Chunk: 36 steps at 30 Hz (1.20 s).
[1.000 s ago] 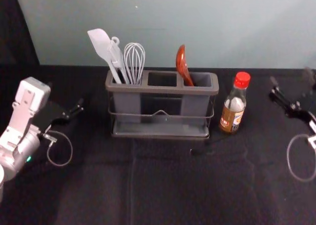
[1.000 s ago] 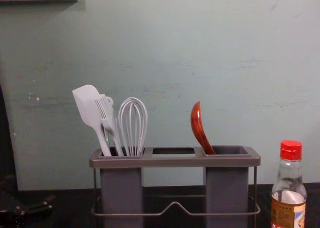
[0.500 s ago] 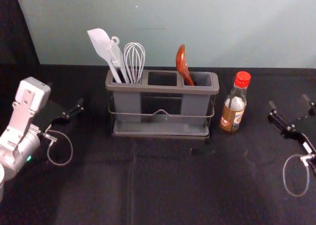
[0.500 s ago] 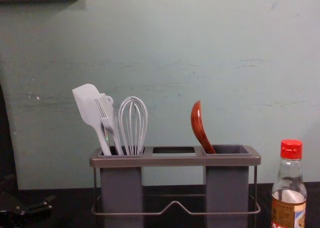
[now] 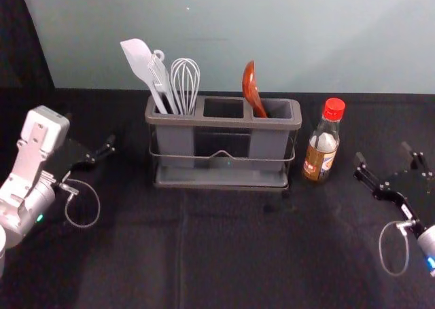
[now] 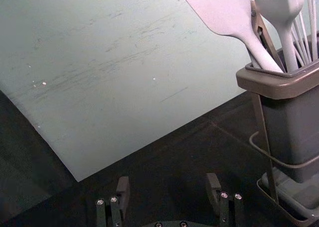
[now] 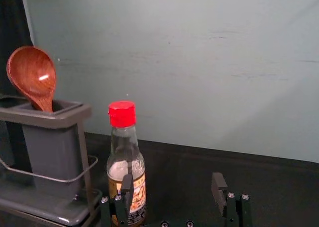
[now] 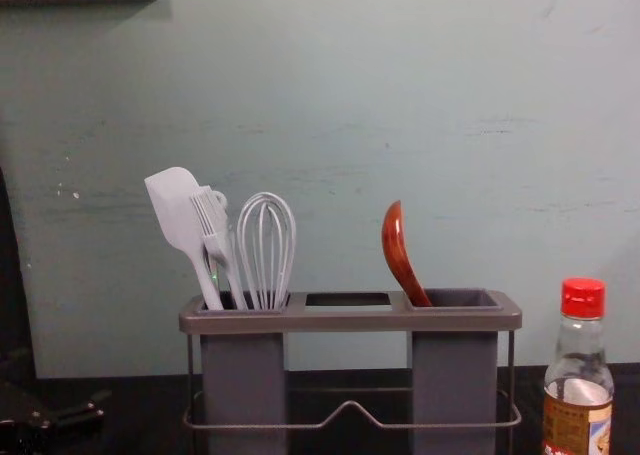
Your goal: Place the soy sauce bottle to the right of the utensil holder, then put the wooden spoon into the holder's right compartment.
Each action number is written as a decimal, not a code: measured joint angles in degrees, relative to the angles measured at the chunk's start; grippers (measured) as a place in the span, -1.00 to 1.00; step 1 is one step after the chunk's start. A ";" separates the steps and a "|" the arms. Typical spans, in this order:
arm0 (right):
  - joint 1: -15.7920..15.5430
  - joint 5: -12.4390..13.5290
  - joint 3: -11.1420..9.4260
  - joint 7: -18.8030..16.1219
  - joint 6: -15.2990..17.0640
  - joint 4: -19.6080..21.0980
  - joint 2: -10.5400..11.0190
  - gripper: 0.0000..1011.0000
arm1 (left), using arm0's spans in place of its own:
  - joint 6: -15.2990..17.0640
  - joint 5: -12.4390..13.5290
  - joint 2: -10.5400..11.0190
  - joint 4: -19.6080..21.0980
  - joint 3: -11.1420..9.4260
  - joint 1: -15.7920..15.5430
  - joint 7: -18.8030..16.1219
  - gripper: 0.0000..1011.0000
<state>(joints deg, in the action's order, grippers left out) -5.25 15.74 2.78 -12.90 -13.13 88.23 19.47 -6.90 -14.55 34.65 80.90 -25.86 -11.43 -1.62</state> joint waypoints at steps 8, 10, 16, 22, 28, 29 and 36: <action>0.14 -1.10 0.10 0.18 -0.56 -0.53 -0.25 0.98 | 0.00 0.00 0.00 0.00 0.00 0.00 0.00 0.99; 0.12 -0.96 0.09 0.18 -0.55 -0.44 -0.22 0.98 | 0.00 0.00 0.00 0.00 0.00 0.00 0.00 0.99; 0.08 -0.80 0.06 0.17 -0.41 -0.29 -0.15 0.98 | 0.00 0.00 0.00 0.00 0.00 0.00 0.00 0.99; 0.05 -0.59 0.02 0.16 -0.30 -0.21 -0.12 0.98 | 0.00 0.00 0.00 0.00 0.00 0.00 0.00 0.99; 0.03 -0.52 -0.01 0.16 -0.27 -0.17 -0.10 0.98 | 0.00 0.00 0.00 0.00 0.00 0.00 0.00 0.99; 0.02 -0.51 -0.01 0.16 -0.26 -0.16 -0.09 0.98 | 0.00 0.00 0.00 0.00 0.00 0.00 0.00 0.99; 0.01 -0.49 -0.01 0.16 -0.24 -0.12 -0.06 0.98 | 0.00 0.00 0.00 0.00 0.00 0.00 0.00 0.99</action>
<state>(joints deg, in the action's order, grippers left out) -5.24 15.25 2.77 -12.74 -13.36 88.11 19.41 -6.91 -14.55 34.65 80.90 -25.86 -11.43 -1.62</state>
